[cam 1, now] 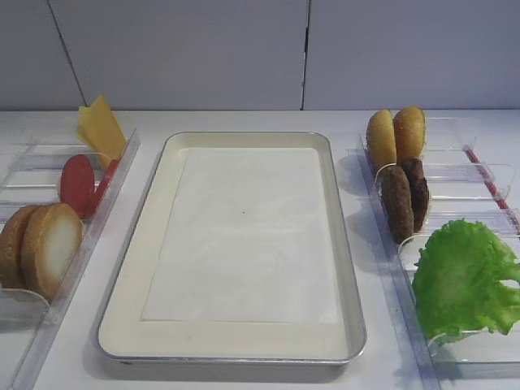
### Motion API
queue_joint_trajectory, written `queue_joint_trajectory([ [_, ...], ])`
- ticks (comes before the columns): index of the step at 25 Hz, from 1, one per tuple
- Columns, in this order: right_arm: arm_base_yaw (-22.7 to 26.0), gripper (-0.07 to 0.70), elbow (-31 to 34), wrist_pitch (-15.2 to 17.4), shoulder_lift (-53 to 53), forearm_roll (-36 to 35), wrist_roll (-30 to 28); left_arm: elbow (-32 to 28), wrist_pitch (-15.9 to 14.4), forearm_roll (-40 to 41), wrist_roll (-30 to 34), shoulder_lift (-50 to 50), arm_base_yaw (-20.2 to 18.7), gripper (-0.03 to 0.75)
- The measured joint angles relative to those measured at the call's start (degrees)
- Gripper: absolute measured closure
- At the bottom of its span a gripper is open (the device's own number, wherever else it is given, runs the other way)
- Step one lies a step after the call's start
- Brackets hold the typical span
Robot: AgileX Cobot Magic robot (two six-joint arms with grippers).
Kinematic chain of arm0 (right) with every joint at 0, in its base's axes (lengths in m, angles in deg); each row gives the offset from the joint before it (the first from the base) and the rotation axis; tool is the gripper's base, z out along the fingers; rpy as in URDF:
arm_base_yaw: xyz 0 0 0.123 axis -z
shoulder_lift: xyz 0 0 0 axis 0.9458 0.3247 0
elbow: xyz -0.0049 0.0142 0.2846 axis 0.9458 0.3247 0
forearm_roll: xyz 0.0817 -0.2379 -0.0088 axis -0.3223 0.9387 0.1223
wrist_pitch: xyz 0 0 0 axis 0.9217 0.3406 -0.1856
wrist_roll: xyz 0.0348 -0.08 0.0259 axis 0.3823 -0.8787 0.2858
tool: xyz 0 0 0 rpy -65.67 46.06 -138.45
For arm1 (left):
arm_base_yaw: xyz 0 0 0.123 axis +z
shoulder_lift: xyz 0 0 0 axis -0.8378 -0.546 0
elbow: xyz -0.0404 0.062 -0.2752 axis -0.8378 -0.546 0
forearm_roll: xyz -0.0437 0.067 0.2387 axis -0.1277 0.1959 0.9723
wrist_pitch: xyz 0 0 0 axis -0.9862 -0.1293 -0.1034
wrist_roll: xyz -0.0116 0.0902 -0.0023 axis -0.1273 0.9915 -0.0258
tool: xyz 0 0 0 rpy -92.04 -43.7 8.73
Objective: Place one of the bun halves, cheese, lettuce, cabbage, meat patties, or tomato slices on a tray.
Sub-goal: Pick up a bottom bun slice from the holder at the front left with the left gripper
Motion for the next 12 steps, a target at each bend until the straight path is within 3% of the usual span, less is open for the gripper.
queue_joint_trajectory([
  [12,0.0,0.309,0.0,0.0,0.0,0.0,0.0,0.0,0.0,0.0,0.0,0.0,0.0,0.264],
])
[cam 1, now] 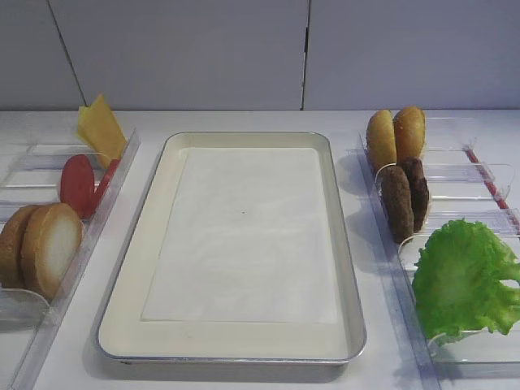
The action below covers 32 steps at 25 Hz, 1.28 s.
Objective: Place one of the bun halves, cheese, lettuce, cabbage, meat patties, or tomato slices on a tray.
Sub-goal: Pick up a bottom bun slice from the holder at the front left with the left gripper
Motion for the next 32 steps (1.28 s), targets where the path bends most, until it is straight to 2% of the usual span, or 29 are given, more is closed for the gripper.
queue_joint_trajectory([
  [17,0.0,0.309,0.0,0.0,0.0,0.0,0.0,0.22,-0.42,-1.75,0.97,0.0,0.0,0.264],
  [20,0.0,0.309,0.0,0.0,0.0,0.0,0.0,1.93,-1.77,-3.81,2.25,-3.53,0.0,0.261],
  [23,0.0,0.309,0.0,0.0,0.0,0.0,0.0,4.48,-1.43,-5.89,3.02,-9.21,0.0,0.249],
  [27,0.0,0.309,0.0,0.0,0.0,0.0,0.0,8.41,1.98,-12.55,4.99,-16.56,0.0,0.244],
  [32,0.0,0.309,0.0,0.0,0.0,0.0,0.0,10.99,8.1,-21.63,10.97,-25.7,0.0,0.243],
])
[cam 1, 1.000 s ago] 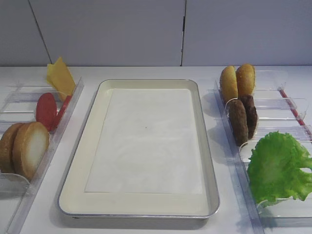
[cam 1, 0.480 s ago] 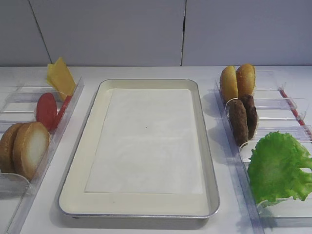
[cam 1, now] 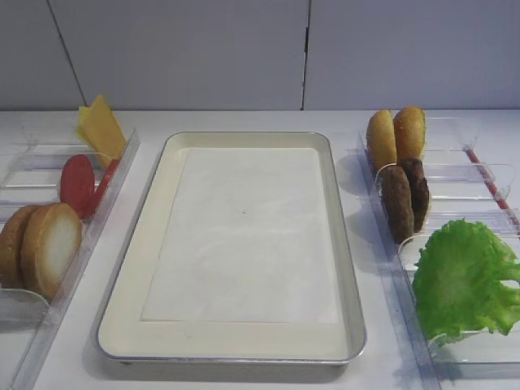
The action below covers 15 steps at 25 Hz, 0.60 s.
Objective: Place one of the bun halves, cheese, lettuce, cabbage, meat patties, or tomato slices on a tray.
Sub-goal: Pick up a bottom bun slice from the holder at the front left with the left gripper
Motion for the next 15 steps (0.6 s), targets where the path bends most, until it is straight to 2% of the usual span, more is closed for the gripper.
queue_joint_trajectory([
  [5,0.0,0.309,0.0,0.0,0.0,0.0,0.0,2.34,3.45,-6.85,5.79,-10.27,0.0,0.243],
  [11,0.0,0.309,0.0,0.0,0.0,0.0,-0.12,5.54,5.84,-7.89,6.86,-23.3,-0.12,0.243],
  [15,0.0,0.309,0.0,0.0,0.0,0.0,-0.35,7.65,7.72,-6.57,6.86,-31.5,-1.77,0.243],
])
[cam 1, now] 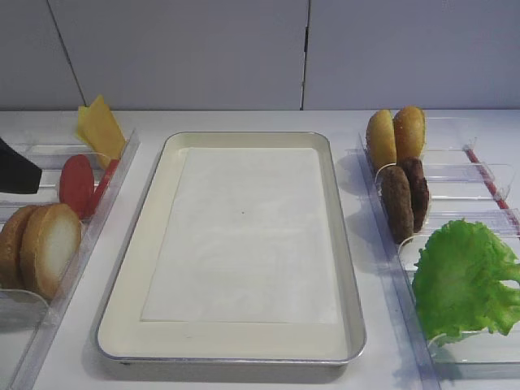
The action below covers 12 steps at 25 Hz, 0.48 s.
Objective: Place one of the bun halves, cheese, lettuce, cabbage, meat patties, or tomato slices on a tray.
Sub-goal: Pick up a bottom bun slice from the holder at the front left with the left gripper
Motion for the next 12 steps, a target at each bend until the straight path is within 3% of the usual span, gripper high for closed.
queue_joint_trajectory([
  [12,0.0,0.309,0.0,0.0,0.0,0.0,0.0,2.65,0.93,0.61,-2.15,-9.85,-1.53,0.243],
])
